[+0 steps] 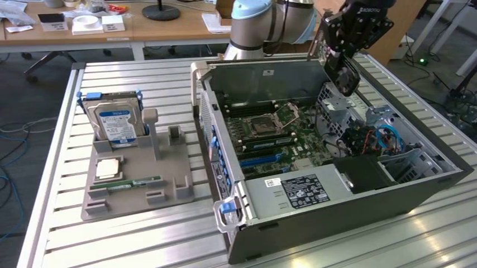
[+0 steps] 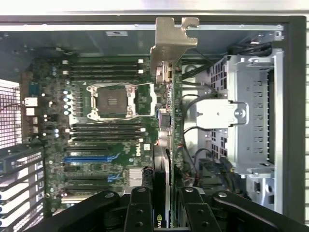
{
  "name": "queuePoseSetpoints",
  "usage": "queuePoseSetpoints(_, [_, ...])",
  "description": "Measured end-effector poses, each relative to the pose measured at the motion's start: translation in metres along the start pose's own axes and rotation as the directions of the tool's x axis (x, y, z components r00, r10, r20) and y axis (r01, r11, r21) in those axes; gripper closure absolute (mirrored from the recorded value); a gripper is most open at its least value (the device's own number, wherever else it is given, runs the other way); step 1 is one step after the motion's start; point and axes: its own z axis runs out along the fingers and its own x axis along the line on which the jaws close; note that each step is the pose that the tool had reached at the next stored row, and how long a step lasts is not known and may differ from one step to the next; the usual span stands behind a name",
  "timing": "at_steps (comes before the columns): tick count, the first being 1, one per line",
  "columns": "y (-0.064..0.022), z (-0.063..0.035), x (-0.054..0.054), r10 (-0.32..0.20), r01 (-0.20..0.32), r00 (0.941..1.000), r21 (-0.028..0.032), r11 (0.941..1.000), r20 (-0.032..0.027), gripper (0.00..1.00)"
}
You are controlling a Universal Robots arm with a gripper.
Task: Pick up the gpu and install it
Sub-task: 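Pick up the gpu and move the gpu toward the slot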
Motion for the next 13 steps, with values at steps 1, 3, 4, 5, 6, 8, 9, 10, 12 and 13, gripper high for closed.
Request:
queuePoseSetpoints(1, [0.0001,0.0001,-0.0034,0.000,0.000,1.0000,0.0000,1.0000,0.0001,0.74])
queuePoseSetpoints(3, [0.0003,0.0001,-0.0051,0.000,0.000,1.0000,0.0000,1.0000,0.0000,0.74])
queuePoseSetpoints(4, [0.0003,0.0001,-0.0051,0.000,0.000,1.0000,0.0000,1.0000,0.0001,0.74])
queuePoseSetpoints(5, [0.0003,0.0001,-0.0051,0.000,0.000,1.0000,0.0001,1.0000,0.0001,0.74])
queuePoseSetpoints(6, [0.0002,0.0001,-0.0051,0.000,0.000,1.0000,0.0001,1.0000,0.0000,0.74])
queuePoseSetpoints(8, [0.0002,0.0001,-0.0051,0.000,0.000,1.0000,0.0001,1.0000,0.0001,0.74])
queuePoseSetpoints(9, [0.0002,0.0002,-0.0051,0.000,0.000,1.0000,0.0002,1.0000,0.0000,0.74])
queuePoseSetpoints(10, [0.0002,0.0005,-0.0051,0.000,0.000,1.0000,0.0001,1.0000,0.0001,0.74])
queuePoseSetpoints(12, [0.0002,0.0012,-0.0051,0.000,0.000,1.0000,0.0001,1.0000,0.0000,0.74])
queuePoseSetpoints(13, [0.0002,0.0016,-0.0051,0.000,0.000,1.0000,0.0001,1.0000,0.0000,0.74])
